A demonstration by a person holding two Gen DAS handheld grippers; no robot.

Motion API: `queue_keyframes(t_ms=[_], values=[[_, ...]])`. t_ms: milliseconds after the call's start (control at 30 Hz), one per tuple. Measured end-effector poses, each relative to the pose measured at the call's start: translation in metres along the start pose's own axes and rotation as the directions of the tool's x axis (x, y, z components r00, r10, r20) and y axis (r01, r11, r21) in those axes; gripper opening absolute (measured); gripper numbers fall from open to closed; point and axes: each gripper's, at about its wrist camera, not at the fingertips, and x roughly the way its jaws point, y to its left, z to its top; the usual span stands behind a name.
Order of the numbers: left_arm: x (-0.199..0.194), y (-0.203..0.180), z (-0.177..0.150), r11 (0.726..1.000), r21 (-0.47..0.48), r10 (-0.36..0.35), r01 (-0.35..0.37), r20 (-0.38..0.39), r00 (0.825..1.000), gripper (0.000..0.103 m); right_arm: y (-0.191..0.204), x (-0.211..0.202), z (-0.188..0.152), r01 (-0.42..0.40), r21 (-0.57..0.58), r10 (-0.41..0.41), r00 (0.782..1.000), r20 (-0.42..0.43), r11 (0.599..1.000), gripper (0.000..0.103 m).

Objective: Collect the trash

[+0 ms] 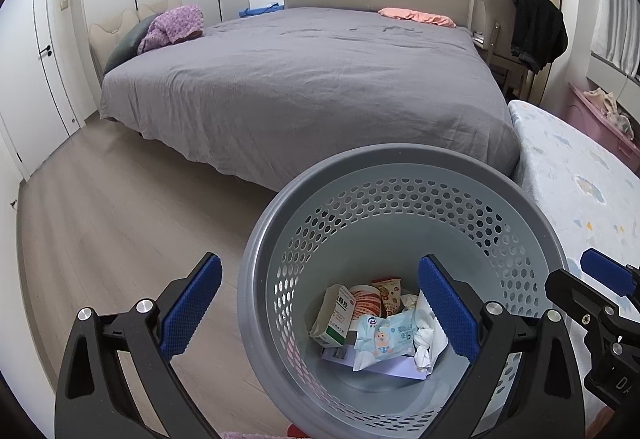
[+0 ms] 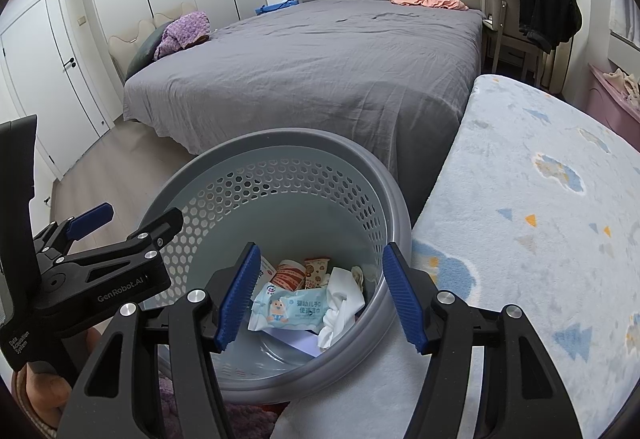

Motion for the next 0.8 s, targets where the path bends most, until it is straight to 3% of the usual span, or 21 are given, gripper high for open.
queue_keyframes(t_ms=[800], values=[[-0.0015,-0.0025,0.0008,1.0,0.014,-0.006,0.006,-0.001,1.0,0.097,0.0013,-0.003,0.0004,0.002,-0.003,-0.002,1.0,0.003,1.0,0.061]])
